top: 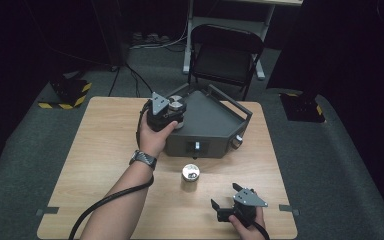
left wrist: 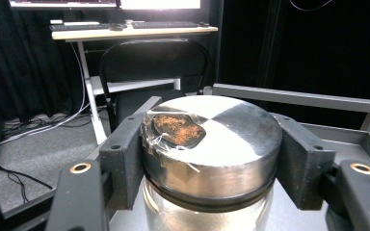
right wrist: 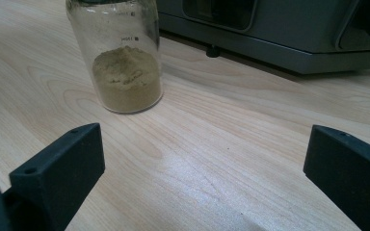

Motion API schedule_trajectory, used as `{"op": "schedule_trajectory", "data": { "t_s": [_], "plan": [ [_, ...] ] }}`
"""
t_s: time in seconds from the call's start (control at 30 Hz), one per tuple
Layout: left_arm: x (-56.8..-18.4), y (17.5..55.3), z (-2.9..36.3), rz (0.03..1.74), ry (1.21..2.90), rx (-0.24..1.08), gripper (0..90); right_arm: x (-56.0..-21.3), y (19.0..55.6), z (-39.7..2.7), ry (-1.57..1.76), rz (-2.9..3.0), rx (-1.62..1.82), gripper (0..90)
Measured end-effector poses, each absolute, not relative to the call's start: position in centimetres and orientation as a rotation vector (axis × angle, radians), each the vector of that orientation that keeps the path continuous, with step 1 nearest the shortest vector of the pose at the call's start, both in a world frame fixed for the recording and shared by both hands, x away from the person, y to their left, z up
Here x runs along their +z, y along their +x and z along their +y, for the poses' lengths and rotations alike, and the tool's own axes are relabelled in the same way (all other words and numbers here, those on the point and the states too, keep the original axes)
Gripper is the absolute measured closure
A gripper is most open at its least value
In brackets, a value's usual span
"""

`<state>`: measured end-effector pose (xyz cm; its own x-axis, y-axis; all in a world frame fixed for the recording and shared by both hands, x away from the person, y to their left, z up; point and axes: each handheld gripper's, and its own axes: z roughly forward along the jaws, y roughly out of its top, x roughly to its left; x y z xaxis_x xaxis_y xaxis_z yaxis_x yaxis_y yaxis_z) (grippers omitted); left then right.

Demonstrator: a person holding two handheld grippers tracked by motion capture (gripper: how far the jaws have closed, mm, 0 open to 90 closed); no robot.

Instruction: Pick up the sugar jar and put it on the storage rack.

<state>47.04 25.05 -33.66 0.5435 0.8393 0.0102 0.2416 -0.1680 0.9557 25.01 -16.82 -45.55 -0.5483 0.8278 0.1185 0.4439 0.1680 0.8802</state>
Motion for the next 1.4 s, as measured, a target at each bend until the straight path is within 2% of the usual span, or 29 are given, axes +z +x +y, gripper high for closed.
{"op": "schedule_trajectory", "data": {
  "t_s": [1.4],
  "plan": [
    [-34.47,47.00,24.55,0.924,1.691,0.681,34.6,-45.51,25.10,-16.77,1.196,2.070,1.336,0.7]
  ]
}}
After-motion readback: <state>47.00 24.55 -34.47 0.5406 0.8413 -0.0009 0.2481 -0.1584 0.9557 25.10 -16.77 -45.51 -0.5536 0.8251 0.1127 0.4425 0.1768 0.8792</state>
